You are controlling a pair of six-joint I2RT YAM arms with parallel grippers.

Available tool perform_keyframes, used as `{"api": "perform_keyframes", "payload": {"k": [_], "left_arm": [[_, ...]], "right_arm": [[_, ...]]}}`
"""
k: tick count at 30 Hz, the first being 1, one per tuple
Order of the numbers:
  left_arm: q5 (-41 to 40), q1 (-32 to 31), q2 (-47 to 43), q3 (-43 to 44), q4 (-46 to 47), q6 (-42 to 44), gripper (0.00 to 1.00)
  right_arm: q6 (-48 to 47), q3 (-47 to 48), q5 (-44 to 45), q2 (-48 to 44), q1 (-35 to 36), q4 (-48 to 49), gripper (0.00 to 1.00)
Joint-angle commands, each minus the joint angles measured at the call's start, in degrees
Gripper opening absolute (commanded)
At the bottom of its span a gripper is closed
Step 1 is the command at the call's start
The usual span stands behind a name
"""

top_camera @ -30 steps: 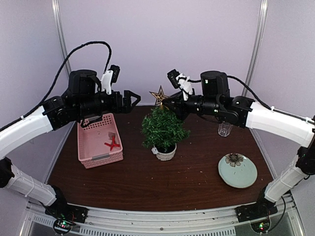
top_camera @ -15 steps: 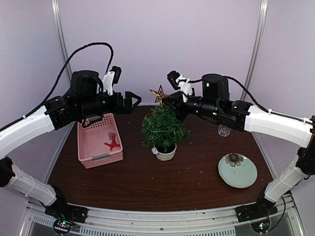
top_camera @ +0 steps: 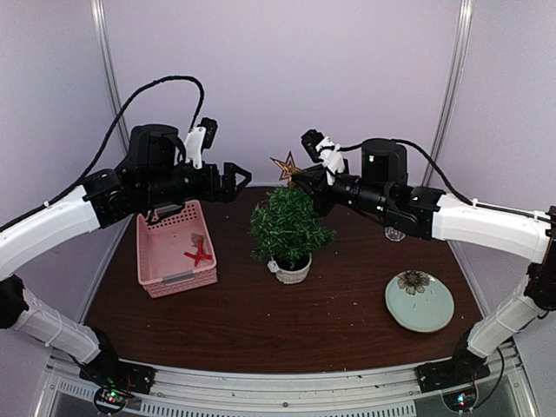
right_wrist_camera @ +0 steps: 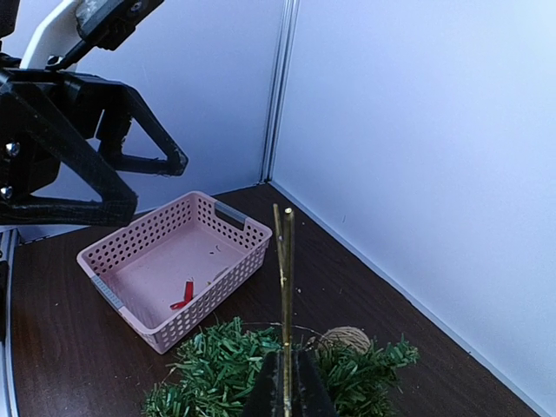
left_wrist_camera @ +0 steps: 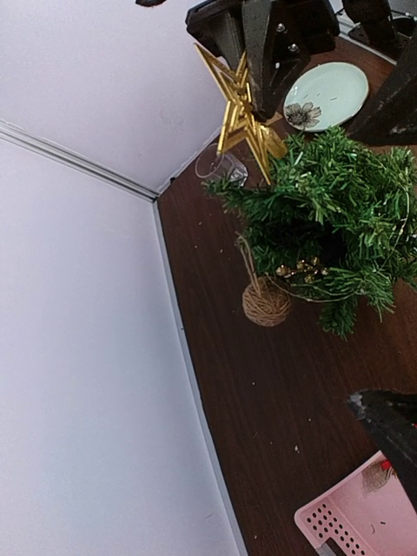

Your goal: Decorate the small christmas tree

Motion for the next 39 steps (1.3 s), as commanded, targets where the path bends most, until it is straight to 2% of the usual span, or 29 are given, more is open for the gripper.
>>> {"api": "perform_keyframes", "payload": {"k": [1, 39], "left_arm": [[0.4, 0.4, 0.4, 1.8, 1.6, 0.9, 0.98], [-0.1, 0.8, 0.4, 1.5, 0.8, 1.9, 0.98]], "right_arm": [[0.0, -0.9, 1.8, -2.1, -0.5, 4.9, 0.0], [4.6, -4.5, 0.0, 0.9, -1.1, 10.7, 0.0]]}}
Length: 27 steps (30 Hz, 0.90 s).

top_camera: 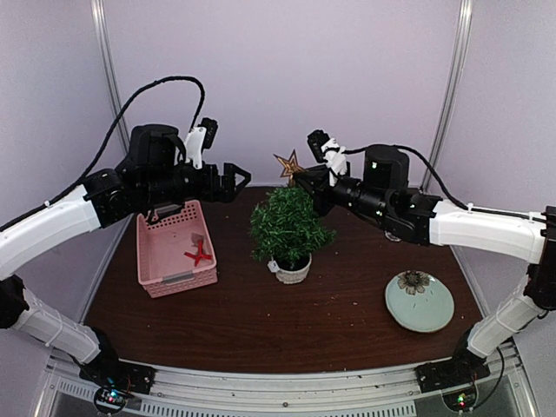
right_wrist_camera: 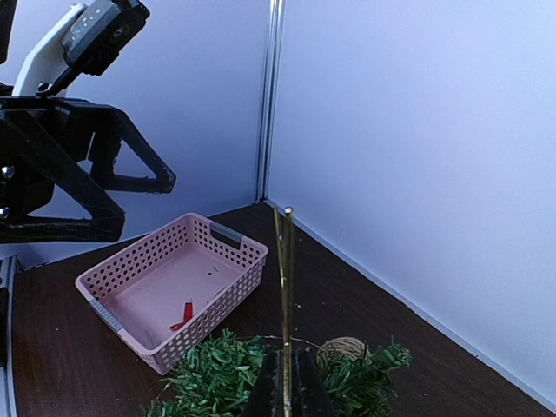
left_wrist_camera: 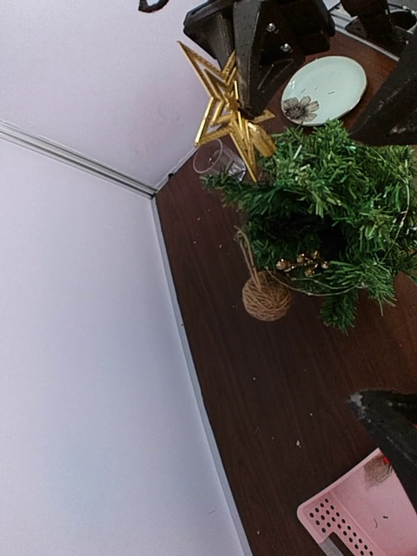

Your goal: Decorate the small christmas tree

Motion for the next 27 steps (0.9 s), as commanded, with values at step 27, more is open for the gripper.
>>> {"api": "perform_keyframes", "payload": {"k": [27], "left_arm": [[-0.1, 0.4, 0.7, 1.6, 0.9, 1.4, 0.98]], "right_arm": [[0.7, -3.9, -0.9, 1.7, -0.3, 0.7, 0.0]]}}
